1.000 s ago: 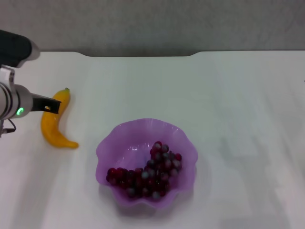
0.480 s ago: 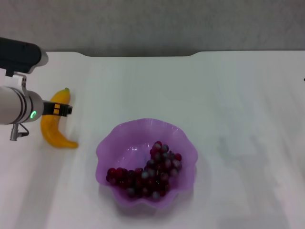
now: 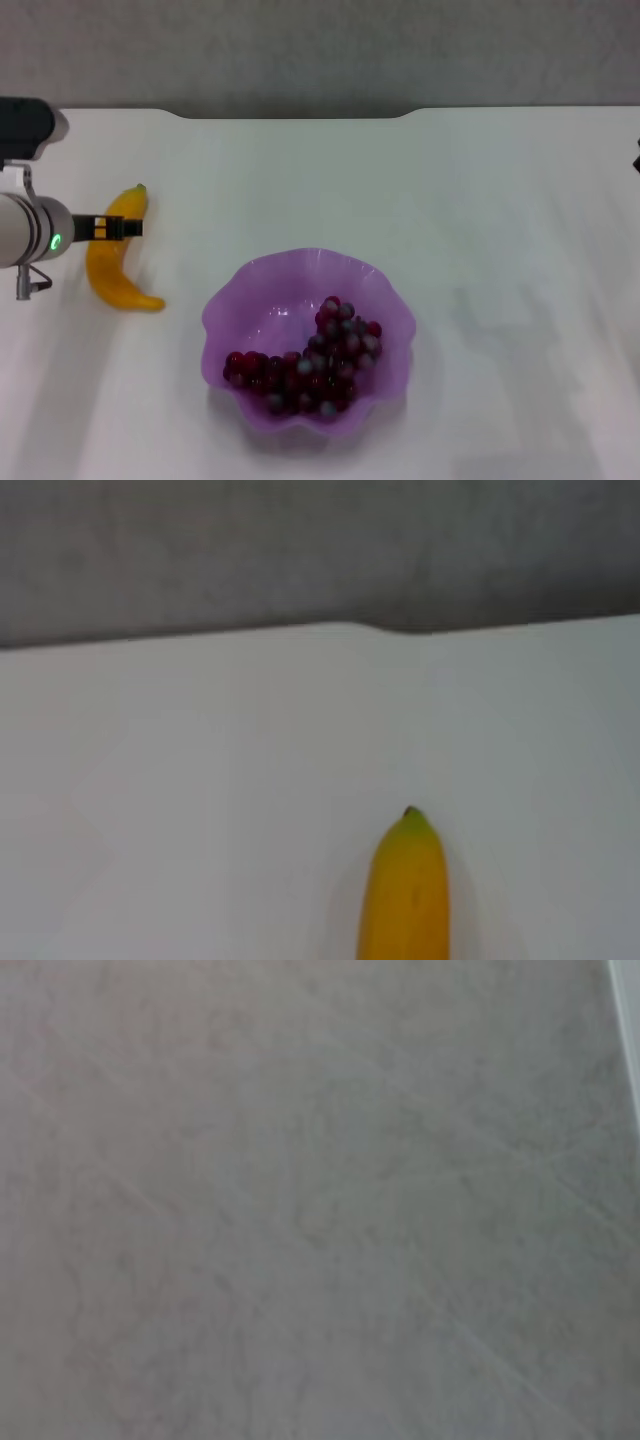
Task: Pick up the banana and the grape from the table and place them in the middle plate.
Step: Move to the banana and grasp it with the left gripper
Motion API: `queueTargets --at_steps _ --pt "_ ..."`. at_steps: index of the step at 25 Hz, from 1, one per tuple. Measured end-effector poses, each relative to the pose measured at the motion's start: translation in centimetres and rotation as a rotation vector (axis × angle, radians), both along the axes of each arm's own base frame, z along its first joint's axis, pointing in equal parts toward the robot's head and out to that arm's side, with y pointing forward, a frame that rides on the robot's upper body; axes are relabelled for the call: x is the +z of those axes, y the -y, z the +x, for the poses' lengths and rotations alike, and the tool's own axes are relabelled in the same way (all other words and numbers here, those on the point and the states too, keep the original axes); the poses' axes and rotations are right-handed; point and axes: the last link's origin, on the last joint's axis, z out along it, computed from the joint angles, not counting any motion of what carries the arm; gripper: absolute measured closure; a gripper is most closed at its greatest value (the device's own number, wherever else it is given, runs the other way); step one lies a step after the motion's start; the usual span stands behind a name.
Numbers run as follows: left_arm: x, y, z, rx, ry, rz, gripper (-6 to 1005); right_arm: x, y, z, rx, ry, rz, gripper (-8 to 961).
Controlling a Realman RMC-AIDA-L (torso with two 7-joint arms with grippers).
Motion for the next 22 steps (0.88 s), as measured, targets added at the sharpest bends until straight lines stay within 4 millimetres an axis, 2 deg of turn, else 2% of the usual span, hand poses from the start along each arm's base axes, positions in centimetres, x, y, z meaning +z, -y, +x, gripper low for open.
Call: queueTargets --at_steps 8,22 --pt "-1.4 0.2 -1.0 0.027 -0.014 -0.028 103 -0.1 -0.1 -0.2 0.007 -0.002 0.001 62" --pt "-2.3 0.9 -2.4 0.044 -0.029 -0.037 102 -0.3 -0.1 -0.4 0.012 -0.002 -0.013 62"
